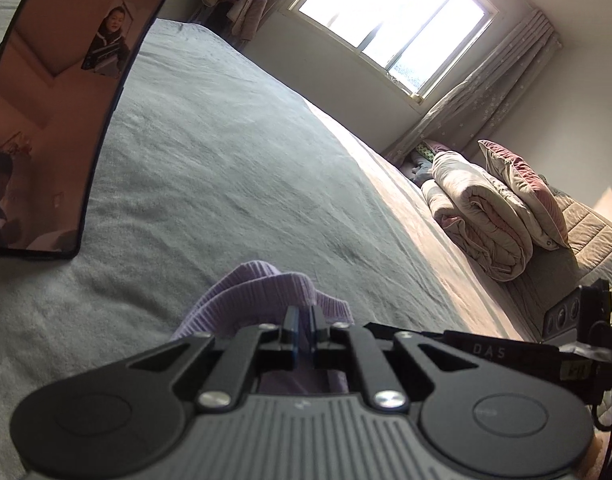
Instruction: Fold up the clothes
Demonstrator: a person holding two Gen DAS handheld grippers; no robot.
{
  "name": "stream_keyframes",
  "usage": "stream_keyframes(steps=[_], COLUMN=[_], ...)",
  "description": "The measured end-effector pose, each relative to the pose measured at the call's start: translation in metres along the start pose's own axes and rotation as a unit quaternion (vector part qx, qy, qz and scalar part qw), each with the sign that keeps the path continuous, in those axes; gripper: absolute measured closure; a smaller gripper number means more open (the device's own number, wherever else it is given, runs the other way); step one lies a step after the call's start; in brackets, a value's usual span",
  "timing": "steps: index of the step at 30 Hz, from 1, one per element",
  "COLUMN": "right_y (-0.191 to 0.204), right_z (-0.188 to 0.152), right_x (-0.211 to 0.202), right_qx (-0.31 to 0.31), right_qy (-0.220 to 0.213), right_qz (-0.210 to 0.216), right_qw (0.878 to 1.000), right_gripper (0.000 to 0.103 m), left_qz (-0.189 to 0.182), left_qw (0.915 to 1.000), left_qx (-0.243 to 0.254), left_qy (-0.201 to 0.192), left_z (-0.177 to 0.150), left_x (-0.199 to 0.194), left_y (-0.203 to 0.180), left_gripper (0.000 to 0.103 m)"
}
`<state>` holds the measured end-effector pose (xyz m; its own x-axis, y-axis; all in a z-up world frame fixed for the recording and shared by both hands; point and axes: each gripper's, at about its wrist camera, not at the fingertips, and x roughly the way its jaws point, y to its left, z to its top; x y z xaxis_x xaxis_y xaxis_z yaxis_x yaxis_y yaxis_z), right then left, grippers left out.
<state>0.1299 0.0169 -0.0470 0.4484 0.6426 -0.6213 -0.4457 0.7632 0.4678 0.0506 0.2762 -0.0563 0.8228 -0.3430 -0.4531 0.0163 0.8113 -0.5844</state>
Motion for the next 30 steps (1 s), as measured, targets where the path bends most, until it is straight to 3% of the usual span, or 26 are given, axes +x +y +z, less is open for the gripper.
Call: stream_keyframes(steps=[5, 7, 12, 18, 23, 30], right_y=[-0.006, -0.007, 0.001, 0.04, 0.07, 0.085], right_z=[-0.003, -0.003, 0.004, 0.008, -0.001, -0.032], right_x=[0.013, 0.014, -0.015, -0.052, -0.06, -0.04], right_qx=[0.018, 0.028, 0.03, -0.01, -0.053, -0.058], right_qy=[-0.018, -0.027, -0.067, -0.088, -0.074, -0.03], right_qz=[0.027, 0.037, 0.076, 0.127, 0.144, 0.152], right_qw=[0.999, 0.999, 0.994, 0.988, 0.985, 0.986], right_gripper=[0.065, 0.088, 0.1, 0.1, 0.1, 0.1], left_qz=[0.004, 0.016, 0.038, 0.045, 0.056, 0.071], left_qw=[0.9999, 0.9998, 0.999, 0.9986, 0.9975, 0.9953], left_qx=[-0.007, -0.004, -0.012, -0.027, -0.042, -0.065], left_qy=[0.007, 0.01, 0.019, 0.009, 0.014, 0.007], left_z=[-0.001, -0.002, -0.003, -0.006, -0.005, -0.005], left_x=[0.013, 0.018, 0.031, 0.036, 0.013, -0.03], left_y=[0.001, 0.001, 0.002, 0.004, 0.006, 0.028], left_gripper=[0.099, 0.099, 0.099, 0.099, 0.098, 0.097])
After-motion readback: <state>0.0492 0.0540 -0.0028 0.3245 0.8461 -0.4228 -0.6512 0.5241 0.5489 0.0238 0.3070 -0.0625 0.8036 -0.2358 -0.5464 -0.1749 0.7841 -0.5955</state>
